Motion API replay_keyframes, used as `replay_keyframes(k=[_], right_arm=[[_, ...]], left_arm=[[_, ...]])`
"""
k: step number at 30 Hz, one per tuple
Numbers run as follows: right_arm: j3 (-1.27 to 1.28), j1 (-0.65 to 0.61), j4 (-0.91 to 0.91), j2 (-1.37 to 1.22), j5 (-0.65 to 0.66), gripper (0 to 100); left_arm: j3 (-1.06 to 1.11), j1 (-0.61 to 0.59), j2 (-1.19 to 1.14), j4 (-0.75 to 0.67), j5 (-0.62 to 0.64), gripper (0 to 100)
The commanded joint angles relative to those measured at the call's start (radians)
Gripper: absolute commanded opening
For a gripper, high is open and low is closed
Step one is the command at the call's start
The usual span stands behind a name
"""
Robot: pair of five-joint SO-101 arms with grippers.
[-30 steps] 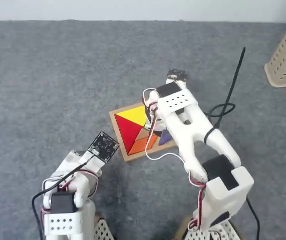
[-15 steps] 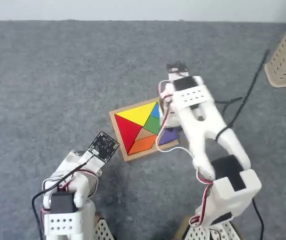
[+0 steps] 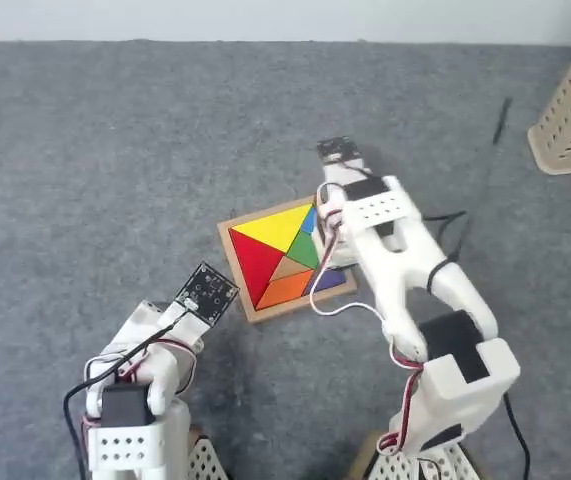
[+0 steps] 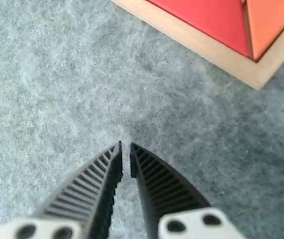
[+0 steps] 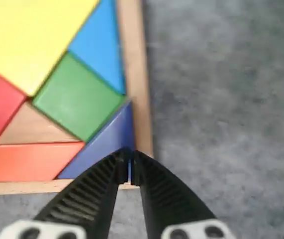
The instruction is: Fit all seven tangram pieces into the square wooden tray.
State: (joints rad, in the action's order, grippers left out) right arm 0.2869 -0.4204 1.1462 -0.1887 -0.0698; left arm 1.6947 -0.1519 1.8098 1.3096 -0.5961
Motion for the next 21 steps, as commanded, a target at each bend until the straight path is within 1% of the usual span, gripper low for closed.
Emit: replay_keyframes(k=[1,6,10,17,21], right_arm=[[-0.006,-0.019,-0.016,0.074,0.012,0.6],[-0.011,-0.015,0.005,0.105,0.012,0.6],[0.041,0.004,0.012,0.262,0.011,0.6],[0.347,0.018,-0.128,0.638,0.017,0.6],[0.516,0.018,-0.128,0.809,0.124,0.6]], left_arm=[[-0.010,-0.002,0.017,0.002,-0.002,2],[-0.010,-0.002,0.017,0.002,-0.002,2],[-0.010,-0.002,0.017,0.002,-0.002,2],[-0.010,-0.002,0.017,0.002,-0.002,2],[-0.010,-0.003,0.017,0.002,-0.002,2]])
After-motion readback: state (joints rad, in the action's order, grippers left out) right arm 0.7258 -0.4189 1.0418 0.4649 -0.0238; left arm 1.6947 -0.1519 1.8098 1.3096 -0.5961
